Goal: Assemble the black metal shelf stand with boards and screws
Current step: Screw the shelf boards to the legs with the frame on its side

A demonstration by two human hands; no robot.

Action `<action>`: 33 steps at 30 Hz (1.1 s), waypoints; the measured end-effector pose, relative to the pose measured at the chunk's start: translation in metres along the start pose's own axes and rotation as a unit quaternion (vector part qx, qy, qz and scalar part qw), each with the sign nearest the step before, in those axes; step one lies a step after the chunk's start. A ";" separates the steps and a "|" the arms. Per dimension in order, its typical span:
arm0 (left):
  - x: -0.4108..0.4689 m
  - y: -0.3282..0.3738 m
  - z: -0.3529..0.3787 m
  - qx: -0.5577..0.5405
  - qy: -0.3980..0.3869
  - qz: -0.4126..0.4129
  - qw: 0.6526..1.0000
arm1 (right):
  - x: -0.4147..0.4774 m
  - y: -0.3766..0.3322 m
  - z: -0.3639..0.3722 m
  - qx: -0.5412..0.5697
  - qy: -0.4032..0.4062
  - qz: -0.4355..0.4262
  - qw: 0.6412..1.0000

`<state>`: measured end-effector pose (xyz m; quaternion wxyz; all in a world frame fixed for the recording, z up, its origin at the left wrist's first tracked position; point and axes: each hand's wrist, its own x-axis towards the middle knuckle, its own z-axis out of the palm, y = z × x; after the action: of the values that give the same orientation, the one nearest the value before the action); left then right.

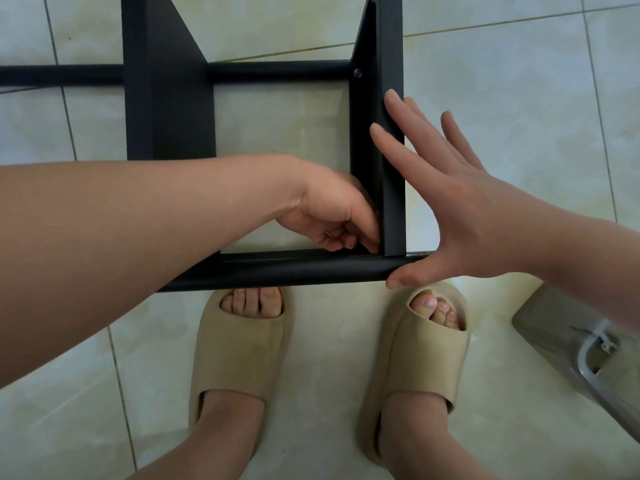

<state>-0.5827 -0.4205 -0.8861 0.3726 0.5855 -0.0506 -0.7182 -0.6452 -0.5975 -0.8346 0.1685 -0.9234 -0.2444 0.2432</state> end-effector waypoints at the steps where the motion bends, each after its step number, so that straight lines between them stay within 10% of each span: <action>1: 0.000 0.000 0.000 -0.004 0.001 0.002 1.000 | 0.000 0.000 0.000 0.000 0.000 0.000 1.000; 33: 0.001 -0.005 -0.002 -0.010 -0.010 0.018 1.000 | 0.000 0.001 0.001 0.003 0.004 -0.003 1.000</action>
<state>-0.5830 -0.4166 -0.8898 0.3907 0.5736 -0.0583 -0.7176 -0.6450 -0.5980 -0.8359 0.1729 -0.9232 -0.2453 0.2401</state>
